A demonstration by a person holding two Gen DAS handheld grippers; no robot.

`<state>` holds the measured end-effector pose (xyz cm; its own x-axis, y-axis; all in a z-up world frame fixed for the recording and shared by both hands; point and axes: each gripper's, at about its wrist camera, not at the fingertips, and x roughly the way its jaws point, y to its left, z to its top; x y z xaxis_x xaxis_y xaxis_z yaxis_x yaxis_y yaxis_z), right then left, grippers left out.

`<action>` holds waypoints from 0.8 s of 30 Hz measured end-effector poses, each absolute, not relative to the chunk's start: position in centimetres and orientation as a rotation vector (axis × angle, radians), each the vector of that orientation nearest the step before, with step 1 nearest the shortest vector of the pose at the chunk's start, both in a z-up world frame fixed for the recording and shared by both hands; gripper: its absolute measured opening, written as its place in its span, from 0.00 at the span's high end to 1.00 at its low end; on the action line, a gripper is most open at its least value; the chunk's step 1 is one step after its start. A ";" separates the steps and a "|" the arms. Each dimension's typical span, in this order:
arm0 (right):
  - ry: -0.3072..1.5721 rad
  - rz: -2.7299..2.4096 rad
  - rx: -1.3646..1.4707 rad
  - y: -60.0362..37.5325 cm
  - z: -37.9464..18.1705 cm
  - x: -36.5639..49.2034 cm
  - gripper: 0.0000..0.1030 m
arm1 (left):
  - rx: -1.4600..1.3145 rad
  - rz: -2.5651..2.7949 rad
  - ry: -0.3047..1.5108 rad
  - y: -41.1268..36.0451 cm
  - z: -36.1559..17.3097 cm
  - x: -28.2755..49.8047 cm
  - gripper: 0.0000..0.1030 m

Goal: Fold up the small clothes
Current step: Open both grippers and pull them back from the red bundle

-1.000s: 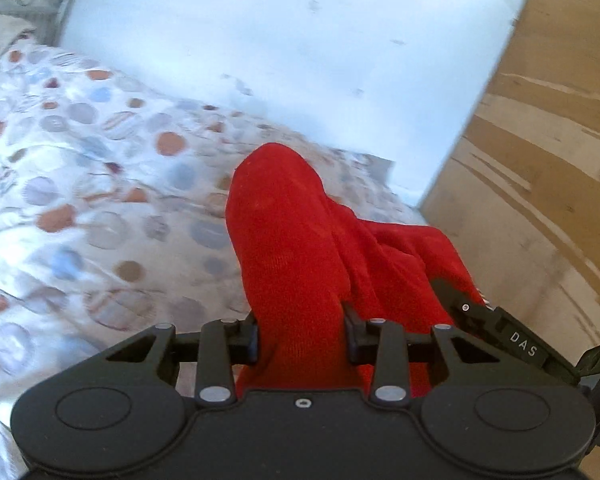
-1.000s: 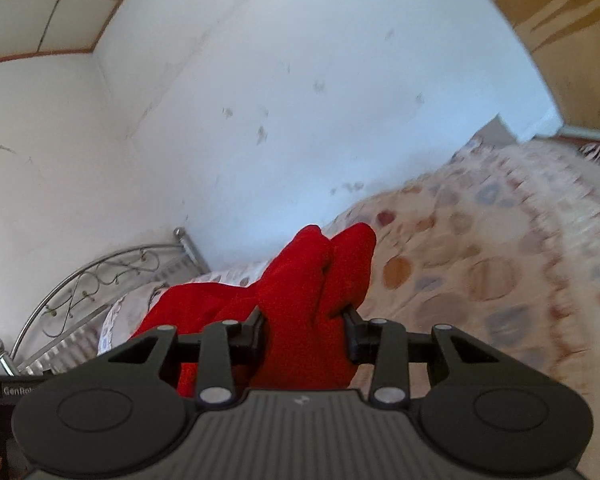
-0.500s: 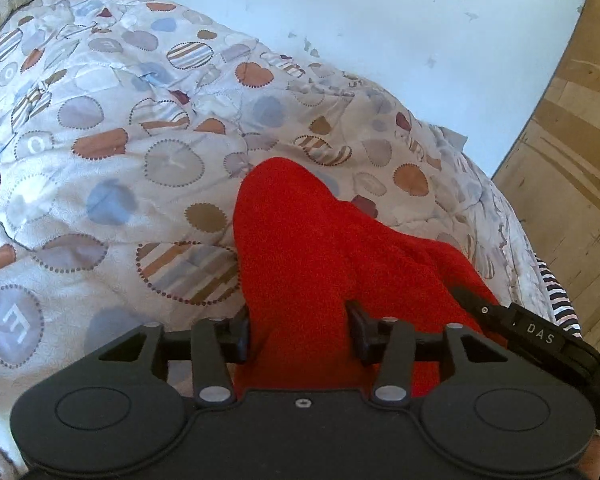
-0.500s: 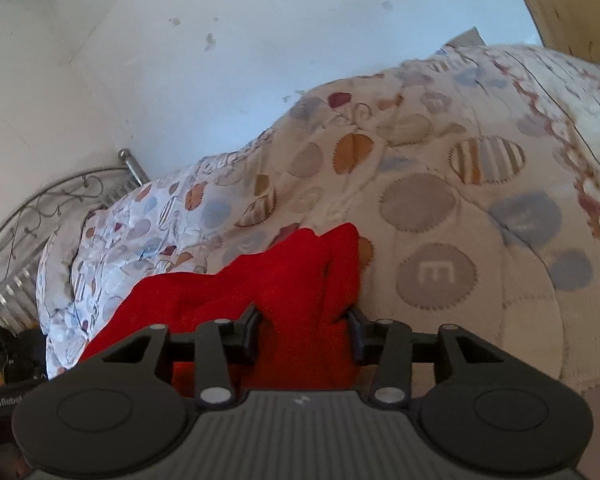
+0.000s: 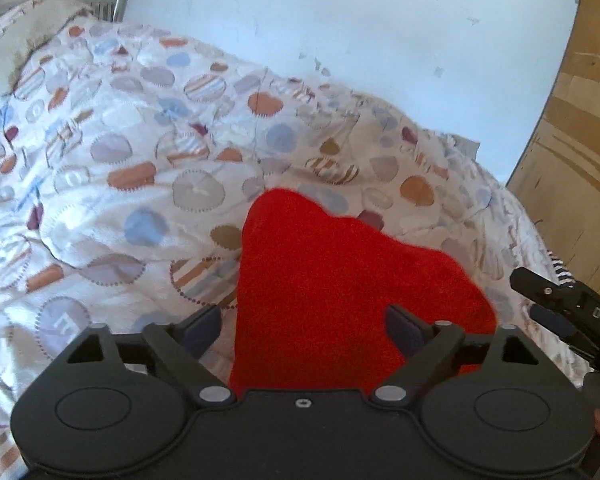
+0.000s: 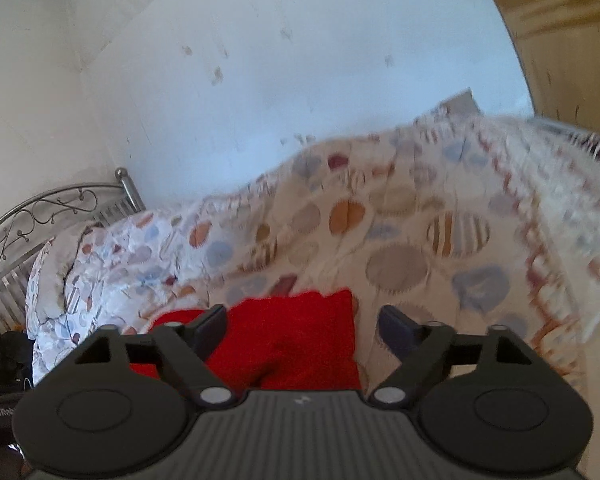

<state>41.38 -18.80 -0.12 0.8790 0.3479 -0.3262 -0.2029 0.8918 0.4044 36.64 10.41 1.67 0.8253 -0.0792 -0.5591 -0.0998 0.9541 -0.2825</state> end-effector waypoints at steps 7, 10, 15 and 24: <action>0.283 0.277 0.286 -19.1 4.6 34.9 0.00 | -0.263 0.006 0.496 9.3 6.8 31.4 0.01; 0.233 0.268 0.236 -19.0 6.3 31.6 0.00 | -0.237 0.007 0.451 8.8 9.0 28.7 0.01; 0.183 0.262 0.195 -19.0 8.5 26.9 0.00 | -0.200 -0.001 0.393 8.1 11.6 24.0 0.01; 0.117 0.249 0.146 -19.0 9.9 19.0 0.00 | -0.148 0.013 0.301 7.8 13.6 16.1 0.01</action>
<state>18.97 -19.02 9.89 0.9624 0.2537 -0.0970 -0.2368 0.9586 0.1582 16.10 7.78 13.59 0.9551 -0.0095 -0.2961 -0.0346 0.9891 -0.1433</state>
